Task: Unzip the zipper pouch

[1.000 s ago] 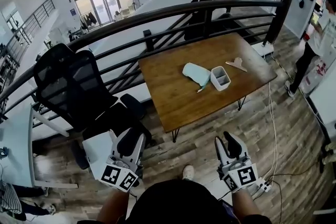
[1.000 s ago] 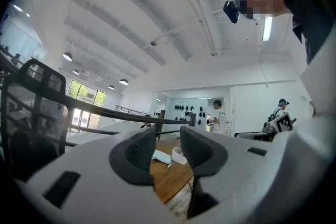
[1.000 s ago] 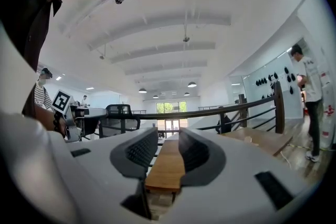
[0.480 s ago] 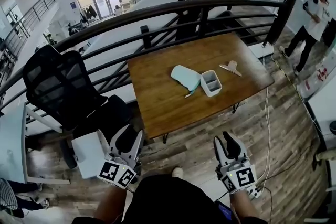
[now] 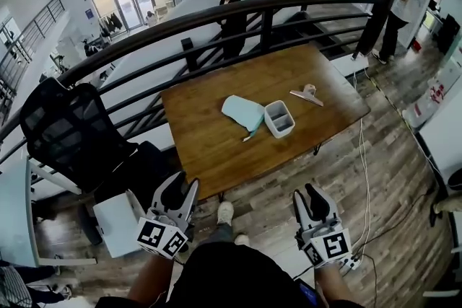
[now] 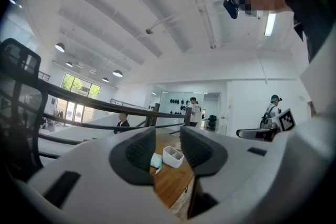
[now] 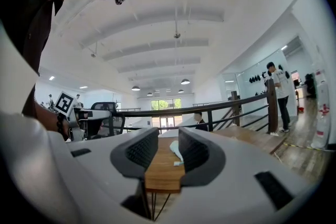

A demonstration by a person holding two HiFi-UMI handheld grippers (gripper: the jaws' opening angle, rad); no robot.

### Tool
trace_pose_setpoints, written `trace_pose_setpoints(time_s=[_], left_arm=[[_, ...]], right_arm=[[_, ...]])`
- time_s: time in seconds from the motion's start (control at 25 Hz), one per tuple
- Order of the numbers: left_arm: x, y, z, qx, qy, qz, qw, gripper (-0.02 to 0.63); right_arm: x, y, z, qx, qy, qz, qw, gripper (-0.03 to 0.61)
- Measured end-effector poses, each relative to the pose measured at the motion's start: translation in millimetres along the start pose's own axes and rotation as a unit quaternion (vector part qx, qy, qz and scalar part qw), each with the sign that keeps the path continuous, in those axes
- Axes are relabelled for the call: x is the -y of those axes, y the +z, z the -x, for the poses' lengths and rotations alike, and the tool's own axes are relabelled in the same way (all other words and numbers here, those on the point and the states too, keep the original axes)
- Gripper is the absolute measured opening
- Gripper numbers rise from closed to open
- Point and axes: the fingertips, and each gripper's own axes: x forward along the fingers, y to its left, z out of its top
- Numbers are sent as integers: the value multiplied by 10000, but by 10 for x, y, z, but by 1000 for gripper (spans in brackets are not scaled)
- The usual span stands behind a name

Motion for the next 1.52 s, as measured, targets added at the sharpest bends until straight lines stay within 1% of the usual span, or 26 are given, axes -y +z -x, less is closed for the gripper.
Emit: trace_pose_setpoints(time_s=[0.16, 0.36, 0.48, 0.68, 0.84, 1.0, 1.2, 1.28, 1.52], left_arm=[[-114, -33, -265, -13, -177, 36, 9998, 138], [-207, -6, -633, 33, -480, 14, 9988, 138], [-285, -72, -862, -78, -613, -2, 9981, 140], [-383, -274, -1205, -390, -794, 127, 9960, 140], [-437, -504, -1500, -683, -973, 148, 9928, 139], [-489, -790, -1747, -1051, -1151, 74, 9877, 140], [-545, -1163, -1989, -1461, -1329, 40, 9803, 140], [-556, -1319, -2085, -1621, -1398, 18, 9768, 139], [-565, -1803, -2376, -2118, -1544, 161, 9649, 140]], right_arm=[[75, 106, -142, 174, -143, 97, 9997, 117], [220, 119, -334, 62, -372, 173, 9991, 114], [260, 138, -474, 75, -446, 216, 9987, 114], [380, 106, -656, -54, -605, 177, 9980, 114], [516, 28, -769, -176, -773, 100, 9968, 112], [601, -115, -905, -347, -885, -36, 9955, 112], [634, -353, -1032, -720, -983, -157, 9924, 110], [666, -422, -1053, -794, -1050, -205, 9911, 110], [747, -530, -1017, -1008, -1330, -289, 9856, 110]])
